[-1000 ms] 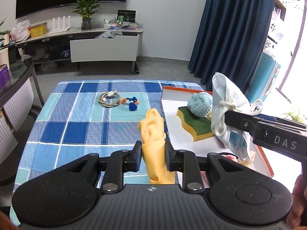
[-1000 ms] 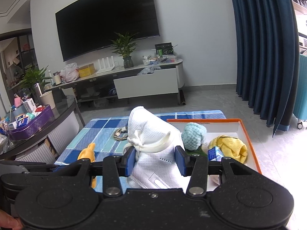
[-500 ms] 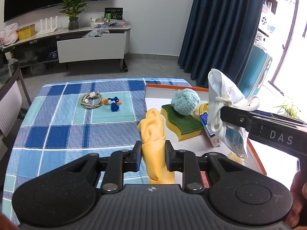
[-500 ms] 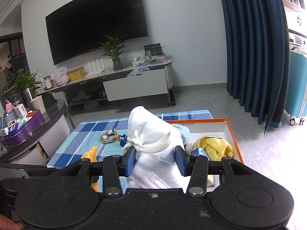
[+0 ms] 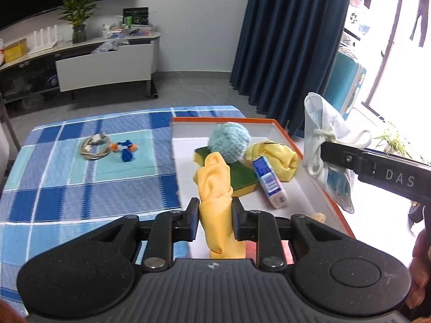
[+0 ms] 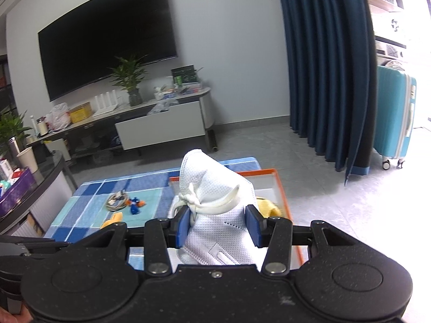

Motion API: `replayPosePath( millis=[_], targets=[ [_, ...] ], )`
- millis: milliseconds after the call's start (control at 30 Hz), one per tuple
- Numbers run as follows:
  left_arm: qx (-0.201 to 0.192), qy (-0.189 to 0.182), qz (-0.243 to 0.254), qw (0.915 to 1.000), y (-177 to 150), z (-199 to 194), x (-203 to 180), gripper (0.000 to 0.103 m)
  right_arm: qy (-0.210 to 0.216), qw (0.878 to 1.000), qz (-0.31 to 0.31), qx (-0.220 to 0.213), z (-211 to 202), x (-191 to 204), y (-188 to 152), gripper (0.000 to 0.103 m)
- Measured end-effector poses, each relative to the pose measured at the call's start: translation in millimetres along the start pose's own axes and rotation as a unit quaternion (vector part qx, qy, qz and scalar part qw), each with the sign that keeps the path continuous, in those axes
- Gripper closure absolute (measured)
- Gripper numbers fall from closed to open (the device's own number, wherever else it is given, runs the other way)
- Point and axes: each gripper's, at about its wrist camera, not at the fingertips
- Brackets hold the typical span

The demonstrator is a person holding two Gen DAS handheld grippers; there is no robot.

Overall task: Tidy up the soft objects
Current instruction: 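Open right gripper to drop the mask in the box while left gripper releases the glove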

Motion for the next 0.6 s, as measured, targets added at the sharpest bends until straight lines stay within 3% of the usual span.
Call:
replayPosePath(
  millis=[600],
  targets=[
    [0.023,-0.032,0.025,0.9989,15,36,-33,0.077,-0.023,0.999,0.026,0.013,16,-32,1,0.048]
  ],
)
Point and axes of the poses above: each gripper's, at about its wrist camera, not at the fingertips, and z roughly the way its jaws point, x to its left, y to its top, and after that the axes turned 8 degrees about x, right-handed
